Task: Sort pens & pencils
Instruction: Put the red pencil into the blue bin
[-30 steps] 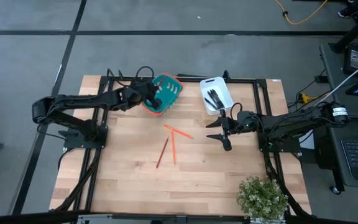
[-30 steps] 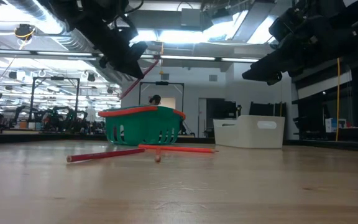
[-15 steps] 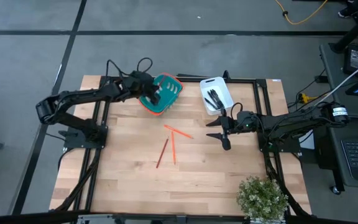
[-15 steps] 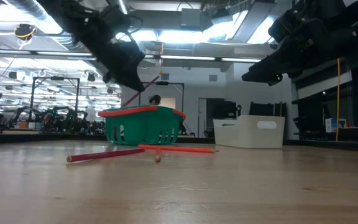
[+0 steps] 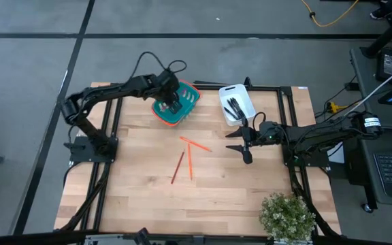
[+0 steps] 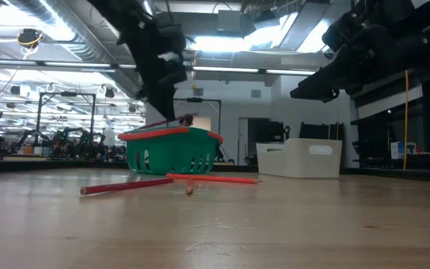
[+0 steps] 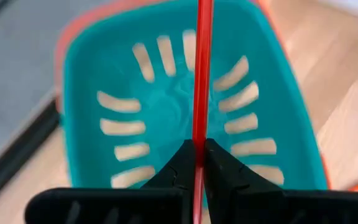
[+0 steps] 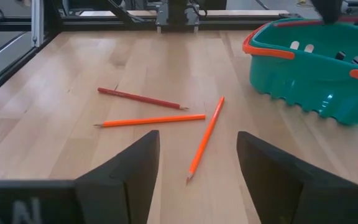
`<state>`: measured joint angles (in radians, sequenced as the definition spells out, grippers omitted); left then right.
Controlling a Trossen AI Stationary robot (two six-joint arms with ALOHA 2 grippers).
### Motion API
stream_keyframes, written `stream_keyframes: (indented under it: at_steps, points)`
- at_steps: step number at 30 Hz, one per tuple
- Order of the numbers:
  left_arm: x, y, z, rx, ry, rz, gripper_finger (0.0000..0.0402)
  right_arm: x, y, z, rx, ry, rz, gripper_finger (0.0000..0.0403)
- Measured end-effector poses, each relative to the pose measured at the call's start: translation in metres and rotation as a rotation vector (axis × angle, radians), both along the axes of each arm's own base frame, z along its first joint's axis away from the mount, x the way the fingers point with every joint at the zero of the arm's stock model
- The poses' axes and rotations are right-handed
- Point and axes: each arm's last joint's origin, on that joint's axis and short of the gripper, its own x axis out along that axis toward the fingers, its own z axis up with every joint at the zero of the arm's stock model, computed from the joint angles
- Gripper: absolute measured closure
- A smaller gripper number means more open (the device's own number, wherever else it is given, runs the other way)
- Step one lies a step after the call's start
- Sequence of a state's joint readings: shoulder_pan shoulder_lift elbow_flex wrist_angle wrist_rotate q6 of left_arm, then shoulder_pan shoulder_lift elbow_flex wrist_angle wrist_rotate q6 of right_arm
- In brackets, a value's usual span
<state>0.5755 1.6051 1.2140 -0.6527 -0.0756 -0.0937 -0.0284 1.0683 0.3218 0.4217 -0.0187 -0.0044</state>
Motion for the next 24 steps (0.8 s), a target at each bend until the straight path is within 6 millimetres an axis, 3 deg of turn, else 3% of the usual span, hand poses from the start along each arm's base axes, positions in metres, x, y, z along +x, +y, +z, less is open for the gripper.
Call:
stream_keyframes:
  at_steps: [10, 24]
  points:
    - [0.022, 0.016, -0.021, -0.065, 0.099, -0.044, 0.0389, 0.000, 0.000, 0.000, 0.000, 0.002, -0.001, 0.0187]
    - [0.011, 0.022, -0.024, -0.135, 0.151, -0.026, 0.0382, 0.000, 0.000, -0.001, -0.003, 0.014, 0.000, 0.0187]
